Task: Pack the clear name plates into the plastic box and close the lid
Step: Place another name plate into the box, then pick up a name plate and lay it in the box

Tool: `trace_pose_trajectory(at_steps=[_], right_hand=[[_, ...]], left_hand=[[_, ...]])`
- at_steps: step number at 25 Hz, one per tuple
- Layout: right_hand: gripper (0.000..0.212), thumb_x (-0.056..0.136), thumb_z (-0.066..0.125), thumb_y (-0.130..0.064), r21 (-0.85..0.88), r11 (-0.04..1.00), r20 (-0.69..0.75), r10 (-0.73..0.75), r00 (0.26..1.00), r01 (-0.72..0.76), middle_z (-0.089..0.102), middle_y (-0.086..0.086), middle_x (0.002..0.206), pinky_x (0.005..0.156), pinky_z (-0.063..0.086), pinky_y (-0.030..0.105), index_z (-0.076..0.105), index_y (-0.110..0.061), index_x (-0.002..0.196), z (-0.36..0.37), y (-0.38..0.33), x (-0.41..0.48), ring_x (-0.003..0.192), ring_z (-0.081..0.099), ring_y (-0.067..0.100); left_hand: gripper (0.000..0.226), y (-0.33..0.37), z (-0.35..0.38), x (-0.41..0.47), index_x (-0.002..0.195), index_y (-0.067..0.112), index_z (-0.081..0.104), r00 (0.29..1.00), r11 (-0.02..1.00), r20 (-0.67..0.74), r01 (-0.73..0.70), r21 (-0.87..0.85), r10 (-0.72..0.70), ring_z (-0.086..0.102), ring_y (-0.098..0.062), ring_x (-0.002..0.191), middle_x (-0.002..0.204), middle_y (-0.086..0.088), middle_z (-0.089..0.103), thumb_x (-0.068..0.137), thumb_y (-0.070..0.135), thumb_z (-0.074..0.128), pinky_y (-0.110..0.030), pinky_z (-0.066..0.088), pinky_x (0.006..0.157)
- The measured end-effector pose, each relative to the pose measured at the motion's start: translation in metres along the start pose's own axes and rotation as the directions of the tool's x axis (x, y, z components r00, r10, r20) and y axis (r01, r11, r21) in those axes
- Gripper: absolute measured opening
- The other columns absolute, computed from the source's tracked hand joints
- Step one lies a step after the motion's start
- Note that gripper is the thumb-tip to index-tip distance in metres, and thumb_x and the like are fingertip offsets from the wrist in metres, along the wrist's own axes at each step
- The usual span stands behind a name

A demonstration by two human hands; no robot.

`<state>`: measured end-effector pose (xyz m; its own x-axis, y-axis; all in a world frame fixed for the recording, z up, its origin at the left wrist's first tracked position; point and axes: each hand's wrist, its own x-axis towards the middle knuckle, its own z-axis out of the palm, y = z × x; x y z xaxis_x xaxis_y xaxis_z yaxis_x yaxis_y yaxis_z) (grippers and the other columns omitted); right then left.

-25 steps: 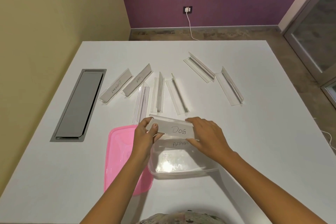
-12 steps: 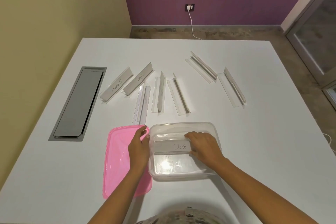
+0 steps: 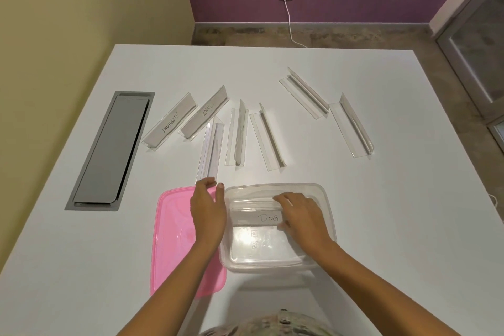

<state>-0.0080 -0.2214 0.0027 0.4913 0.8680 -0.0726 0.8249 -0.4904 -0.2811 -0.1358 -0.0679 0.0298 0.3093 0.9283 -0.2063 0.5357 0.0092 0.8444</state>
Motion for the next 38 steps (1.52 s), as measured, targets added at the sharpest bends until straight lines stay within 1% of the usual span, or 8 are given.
trace_pose_trajectory(at_steps=[6, 16, 22, 27, 30, 33, 35, 38], right_hand=[[0.037, 0.078, 0.075, -0.015, 0.05, 0.982, -0.373, 0.187, 0.909, -0.182, 0.068, 0.005, 0.112, 0.087, 0.051, 0.038, 0.065, -0.015, 0.114, -0.024, 0.011, 0.01, 0.104, 0.061, 0.028], [0.035, 0.081, 0.07, -0.008, 0.139, 0.966, -0.181, 0.241, 0.954, -0.218, 0.067, 0.006, 0.118, 0.097, 0.046, 0.037, 0.066, -0.015, 0.115, -0.016, 0.024, 0.018, 0.116, 0.056, 0.028], [0.026, 0.092, 0.059, -0.019, 0.309, 0.934, -0.252, 0.262, 0.932, -0.179, 0.062, 0.003, 0.126, 0.102, 0.039, 0.03, 0.064, -0.017, 0.117, -0.035, 0.009, 0.027, 0.124, 0.049, 0.021], [0.038, 0.091, 0.057, -0.038, 0.824, 0.515, 0.003, 0.413, 0.911, -0.236, 0.061, -0.007, 0.124, 0.091, 0.041, 0.015, 0.057, -0.022, 0.125, -0.059, -0.008, 0.048, 0.107, 0.055, 0.003], [0.043, 0.087, 0.059, -0.047, 0.921, 0.225, 0.224, 0.362, 0.905, -0.318, 0.064, -0.006, 0.12, 0.096, 0.045, 0.023, 0.059, -0.021, 0.122, -0.067, -0.014, 0.055, 0.111, 0.059, 0.008], [0.021, 0.083, 0.068, -0.038, 0.959, 0.12, 0.221, 0.249, 0.943, -0.256, 0.071, -0.006, 0.1, 0.097, 0.049, 0.03, 0.068, -0.021, 0.096, -0.07, -0.013, 0.048, 0.105, 0.065, 0.014], [0.026, 0.08, 0.073, -0.032, 0.965, 0.121, 0.202, 0.219, 0.955, -0.232, 0.073, -0.006, 0.104, 0.094, 0.053, 0.028, 0.067, -0.02, 0.102, -0.073, -0.01, 0.039, 0.104, 0.067, 0.013], [0.047, 0.073, 0.079, -0.028, 0.887, 0.406, 0.134, 0.233, 0.963, -0.221, 0.069, -0.007, 0.109, 0.087, 0.054, 0.021, 0.062, -0.021, 0.117, -0.076, 0.0, 0.022, 0.099, 0.065, 0.01]], left_hand=[[0.034, 0.034, 0.043, 0.071, 0.122, 0.002, 0.053, 0.995, 0.992, 0.095, -0.04, 0.119, 0.029, 0.055, -0.027, 0.111, 0.12, -0.013, 0.061, 0.094, 0.02, 0.05, -0.032, 0.04, 0.093], [0.019, 0.035, 0.072, 0.109, 0.093, -0.002, 0.07, 0.973, 0.965, 0.096, 0.188, 0.181, -0.207, 0.067, -0.031, 0.095, 0.107, -0.015, 0.071, 0.088, 0.005, 0.053, -0.025, 0.045, 0.071], [0.013, 0.054, 0.041, 0.085, 0.078, 0.011, 0.067, 0.967, 0.977, 0.182, 0.196, -0.086, -0.178, 0.066, -0.023, 0.068, 0.1, -0.014, 0.071, 0.085, 0.004, 0.059, -0.035, 0.056, 0.082], [0.019, 0.064, 0.021, 0.027, 0.082, 0.021, 0.064, 0.934, 0.948, 0.347, 0.181, -0.262, -0.082, 0.067, -0.013, 0.059, 0.076, 0.0, 0.062, 0.086, 0.003, 0.061, -0.037, 0.057, 0.083], [0.024, 0.065, 0.014, -0.004, 0.083, 0.027, 0.065, 0.917, 0.952, 0.396, 0.155, -0.264, -0.04, 0.068, -0.015, 0.062, 0.079, 0.001, 0.063, 0.086, 0.004, 0.06, -0.033, 0.058, 0.079], [0.023, 0.06, 0.007, -0.024, 0.084, 0.03, 0.068, 0.915, 0.974, 0.403, 0.101, -0.204, -0.011, 0.067, -0.012, 0.068, 0.08, 0.003, 0.068, 0.084, 0.008, 0.063, -0.035, 0.058, 0.082], [0.02, 0.054, 0.0, -0.031, 0.087, 0.03, 0.071, 0.925, 0.983, 0.379, 0.041, -0.18, 0.031, 0.068, -0.007, 0.08, 0.084, 0.007, 0.074, 0.085, 0.012, 0.062, -0.028, 0.056, 0.081], [0.024, 0.038, -0.016, -0.029, 0.104, 0.025, 0.07, 0.978, 0.993, 0.199, -0.035, -0.111, 0.057, 0.063, 0.001, 0.092, 0.099, 0.013, 0.073, 0.091, 0.014, 0.053, -0.006, 0.043, 0.079]])
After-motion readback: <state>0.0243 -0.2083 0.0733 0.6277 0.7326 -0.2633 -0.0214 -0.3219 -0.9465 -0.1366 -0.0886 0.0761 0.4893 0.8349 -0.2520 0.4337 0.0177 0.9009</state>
